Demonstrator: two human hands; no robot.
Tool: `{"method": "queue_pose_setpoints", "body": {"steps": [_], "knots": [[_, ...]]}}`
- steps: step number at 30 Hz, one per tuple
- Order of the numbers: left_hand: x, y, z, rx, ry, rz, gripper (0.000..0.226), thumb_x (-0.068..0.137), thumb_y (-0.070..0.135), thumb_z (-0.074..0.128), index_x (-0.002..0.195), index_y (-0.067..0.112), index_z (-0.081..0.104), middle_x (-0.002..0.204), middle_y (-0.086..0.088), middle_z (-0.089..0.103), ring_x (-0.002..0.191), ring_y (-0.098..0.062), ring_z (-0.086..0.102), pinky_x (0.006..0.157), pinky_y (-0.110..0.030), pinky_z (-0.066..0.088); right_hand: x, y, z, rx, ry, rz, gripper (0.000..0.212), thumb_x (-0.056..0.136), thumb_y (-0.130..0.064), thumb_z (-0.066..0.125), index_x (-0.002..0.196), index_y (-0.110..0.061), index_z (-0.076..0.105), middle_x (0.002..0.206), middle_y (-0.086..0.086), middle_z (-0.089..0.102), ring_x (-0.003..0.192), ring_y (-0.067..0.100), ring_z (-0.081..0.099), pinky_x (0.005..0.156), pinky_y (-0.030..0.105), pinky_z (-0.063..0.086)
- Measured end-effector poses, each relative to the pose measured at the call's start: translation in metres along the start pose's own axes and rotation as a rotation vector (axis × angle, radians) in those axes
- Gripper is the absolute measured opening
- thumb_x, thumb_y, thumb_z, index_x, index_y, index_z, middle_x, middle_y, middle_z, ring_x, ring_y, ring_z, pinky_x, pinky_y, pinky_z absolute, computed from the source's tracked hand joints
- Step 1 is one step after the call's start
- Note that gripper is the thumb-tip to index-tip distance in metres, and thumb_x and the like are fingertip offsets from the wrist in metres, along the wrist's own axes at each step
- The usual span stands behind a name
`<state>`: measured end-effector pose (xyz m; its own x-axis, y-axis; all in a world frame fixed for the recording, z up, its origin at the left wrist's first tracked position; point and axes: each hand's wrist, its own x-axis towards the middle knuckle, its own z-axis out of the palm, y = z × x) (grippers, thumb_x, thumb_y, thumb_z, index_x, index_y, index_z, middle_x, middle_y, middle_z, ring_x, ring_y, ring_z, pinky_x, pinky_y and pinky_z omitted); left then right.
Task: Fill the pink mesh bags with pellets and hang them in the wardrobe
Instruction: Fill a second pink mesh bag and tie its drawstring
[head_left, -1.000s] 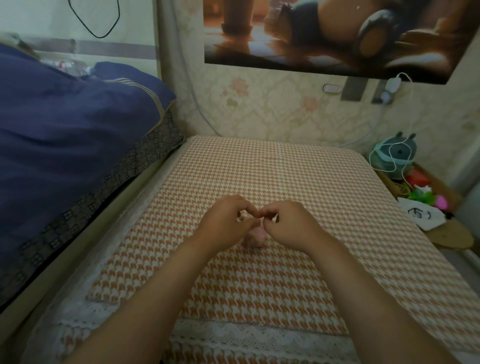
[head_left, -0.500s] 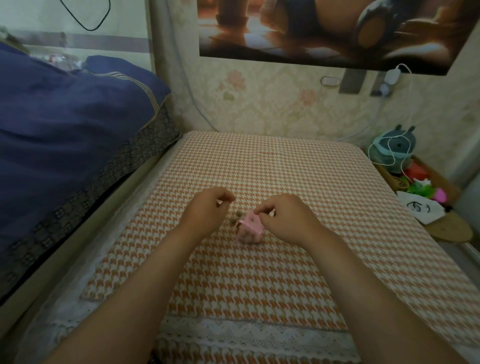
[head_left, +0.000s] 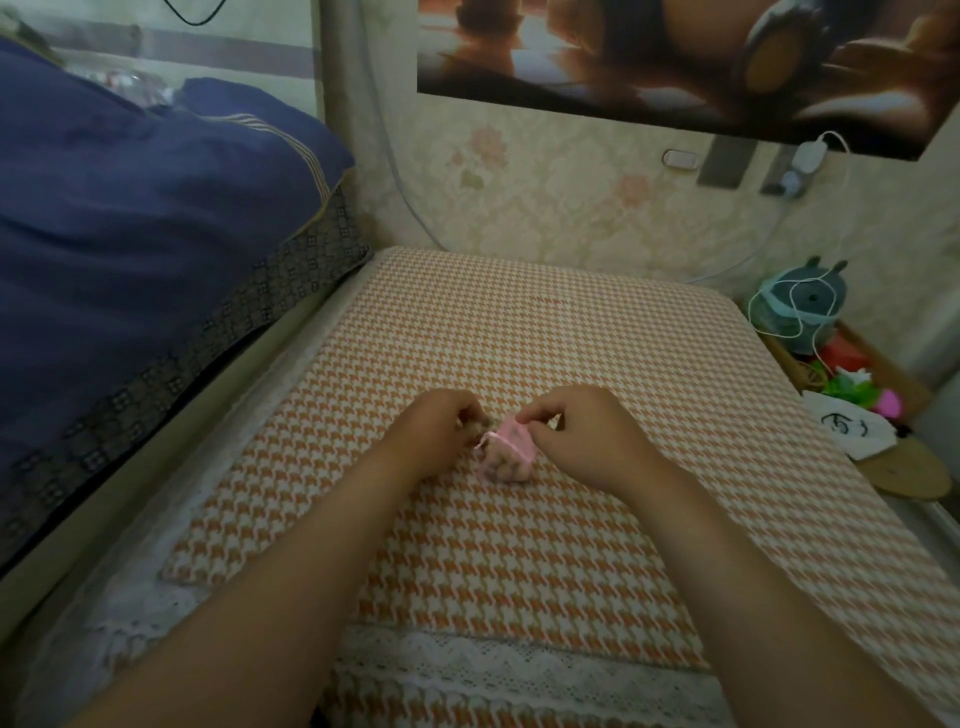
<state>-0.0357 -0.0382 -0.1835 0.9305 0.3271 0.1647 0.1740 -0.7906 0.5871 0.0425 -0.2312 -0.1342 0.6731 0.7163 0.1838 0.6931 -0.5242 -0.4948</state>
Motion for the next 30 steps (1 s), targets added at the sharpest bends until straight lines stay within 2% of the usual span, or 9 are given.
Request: {"method": "queue_pose_setpoints", "body": {"steps": [4, 9, 13, 17, 20, 22, 25, 28, 30], "knots": [[-0.003, 0.010, -0.009, -0.128, 0.132, 0.014, 0.010, 0.088, 0.020, 0.071, 0.098, 0.021, 0.069, 0.089, 0.014, 0.065, 0.076, -0.005, 0.061, 0.069, -0.017, 0.047, -0.001, -0.001, -0.001, -0.008, -0.006, 0.007, 0.023, 0.091, -0.033, 0.060, 0.108, -0.033, 0.076, 0.113, -0.017, 0.072, 0.092, -0.004, 0.060, 0.086, 0.027, 0.054], [-0.015, 0.043, -0.020, -0.309, 0.175, 0.127, 0.008, 0.087, 0.025, 0.073, 0.092, 0.028, 0.068, 0.086, 0.017, 0.067, 0.079, 0.001, 0.063, 0.067, -0.014, 0.052, -0.001, -0.003, -0.002, -0.007, -0.013, 0.012, 0.026, 0.091, -0.033, 0.058, 0.111, -0.033, 0.076, 0.111, -0.015, 0.073, 0.082, -0.005, 0.060, 0.079, 0.024, 0.053], [-0.025, 0.052, -0.016, -0.263, 0.154, 0.226, 0.008, 0.085, 0.026, 0.074, 0.091, 0.030, 0.070, 0.088, 0.019, 0.066, 0.084, 0.000, 0.061, 0.071, -0.012, 0.045, -0.003, -0.003, -0.002, 0.002, -0.018, 0.038, 0.023, 0.087, -0.032, 0.057, 0.099, -0.035, 0.076, 0.087, -0.010, 0.074, 0.064, 0.006, 0.064, 0.067, 0.042, 0.058], [-0.027, 0.050, -0.011, -0.158, 0.178, 0.230, 0.011, 0.083, 0.031, 0.075, 0.093, 0.032, 0.071, 0.095, 0.015, 0.059, 0.087, -0.004, 0.056, 0.078, -0.021, 0.045, -0.006, -0.006, -0.005, 0.024, -0.029, 0.039, 0.027, 0.089, -0.034, 0.058, 0.109, -0.036, 0.075, 0.097, -0.014, 0.075, 0.075, 0.003, 0.066, 0.073, 0.039, 0.059], [-0.028, 0.050, -0.012, -0.176, 0.150, 0.167, 0.017, 0.082, 0.030, 0.075, 0.089, 0.039, 0.062, 0.097, 0.015, 0.059, 0.086, 0.000, 0.058, 0.075, -0.020, 0.048, -0.008, -0.006, -0.007, 0.050, -0.032, 0.051, 0.027, 0.091, -0.033, 0.059, 0.114, -0.032, 0.074, 0.111, -0.014, 0.074, 0.090, -0.001, 0.064, 0.083, 0.027, 0.056], [-0.027, 0.051, -0.013, -0.218, 0.137, 0.146, 0.017, 0.083, 0.025, 0.073, 0.089, 0.033, 0.059, 0.095, 0.015, 0.060, 0.085, -0.001, 0.060, 0.072, -0.019, 0.049, -0.007, -0.005, -0.008, 0.064, -0.035, 0.059, 0.027, 0.092, -0.031, 0.060, 0.115, -0.030, 0.074, 0.116, -0.013, 0.073, 0.093, -0.002, 0.061, 0.083, 0.020, 0.050], [-0.026, 0.052, -0.015, -0.240, 0.100, 0.144, 0.012, 0.086, 0.022, 0.069, 0.086, 0.031, 0.062, 0.095, 0.014, 0.063, 0.085, -0.001, 0.062, 0.075, -0.020, 0.052, -0.006, -0.004, -0.008, 0.101, -0.030, 0.053, 0.027, 0.092, -0.028, 0.060, 0.114, -0.029, 0.075, 0.116, -0.013, 0.072, 0.096, -0.003, 0.060, 0.083, 0.017, 0.046], [-0.026, 0.052, -0.018, -0.206, 0.033, 0.075, 0.009, 0.087, 0.029, 0.066, 0.084, 0.034, 0.072, 0.091, 0.013, 0.072, 0.078, 0.000, 0.067, 0.073, -0.022, 0.055, -0.002, -0.001, -0.008, 0.166, 0.010, 0.059, 0.023, 0.093, -0.022, 0.060, 0.110, -0.027, 0.075, 0.105, -0.018, 0.069, 0.097, -0.005, 0.058, 0.083, 0.015, 0.043], [-0.025, 0.051, -0.018, -0.167, 0.022, 0.023, 0.012, 0.088, 0.034, 0.063, 0.089, 0.033, 0.076, 0.088, 0.014, 0.074, 0.074, 0.002, 0.066, 0.071, -0.021, 0.055, 0.002, 0.003, -0.005, 0.198, 0.046, 0.088, 0.021, 0.094, -0.019, 0.060, 0.106, -0.027, 0.075, 0.101, -0.020, 0.066, 0.097, -0.004, 0.058, 0.087, 0.019, 0.045]]}}
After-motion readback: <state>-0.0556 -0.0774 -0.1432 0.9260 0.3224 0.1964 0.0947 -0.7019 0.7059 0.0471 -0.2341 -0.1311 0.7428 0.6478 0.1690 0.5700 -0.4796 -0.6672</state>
